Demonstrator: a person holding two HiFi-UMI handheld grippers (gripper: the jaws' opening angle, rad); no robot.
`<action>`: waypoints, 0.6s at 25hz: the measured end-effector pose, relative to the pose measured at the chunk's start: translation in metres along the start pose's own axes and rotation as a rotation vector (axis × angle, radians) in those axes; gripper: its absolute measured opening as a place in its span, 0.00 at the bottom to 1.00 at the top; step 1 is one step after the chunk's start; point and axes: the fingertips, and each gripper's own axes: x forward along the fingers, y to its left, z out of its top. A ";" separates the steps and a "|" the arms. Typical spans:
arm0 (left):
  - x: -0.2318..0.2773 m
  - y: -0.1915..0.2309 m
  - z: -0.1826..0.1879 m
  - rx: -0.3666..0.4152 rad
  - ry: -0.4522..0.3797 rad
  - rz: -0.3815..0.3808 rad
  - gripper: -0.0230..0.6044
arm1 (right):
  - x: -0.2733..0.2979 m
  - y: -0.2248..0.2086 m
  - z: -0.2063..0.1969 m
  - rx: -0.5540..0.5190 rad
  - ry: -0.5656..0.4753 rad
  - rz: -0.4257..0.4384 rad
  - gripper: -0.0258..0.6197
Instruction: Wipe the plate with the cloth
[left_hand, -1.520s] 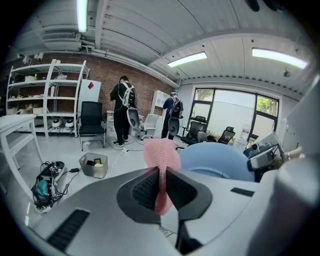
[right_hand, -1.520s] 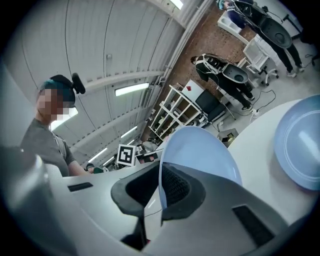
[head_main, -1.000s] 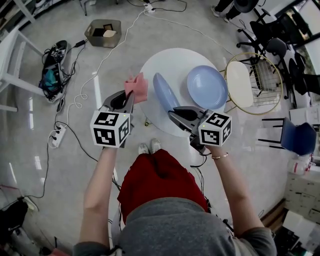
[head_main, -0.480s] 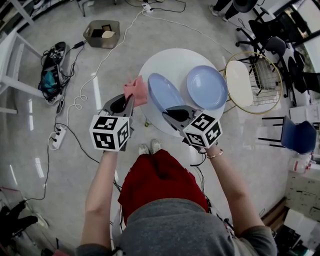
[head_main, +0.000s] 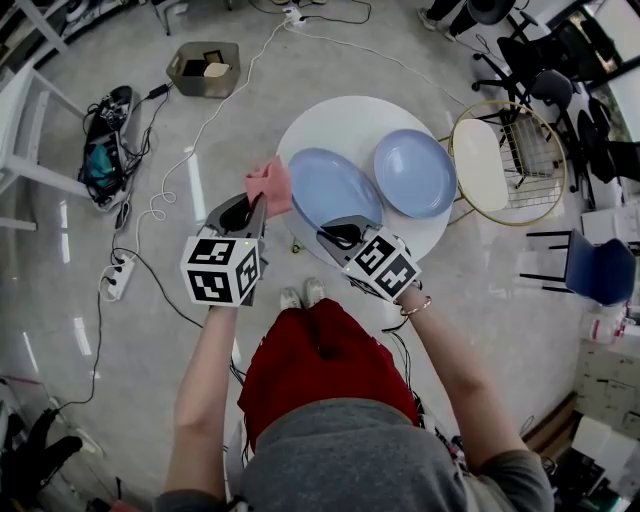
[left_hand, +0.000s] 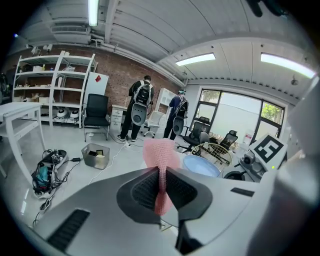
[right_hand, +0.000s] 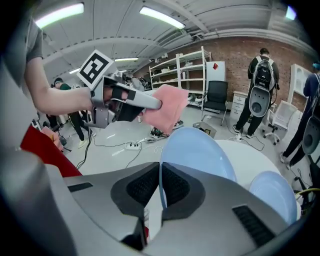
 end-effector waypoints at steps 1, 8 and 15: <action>0.000 0.000 0.000 0.000 0.000 0.000 0.09 | 0.003 0.000 -0.001 -0.011 0.007 -0.005 0.09; 0.003 -0.003 0.002 0.001 0.006 0.003 0.09 | 0.015 -0.002 -0.012 -0.050 0.049 -0.025 0.09; 0.006 -0.002 -0.004 -0.001 0.023 0.005 0.09 | 0.037 0.001 -0.019 -0.116 0.113 -0.025 0.09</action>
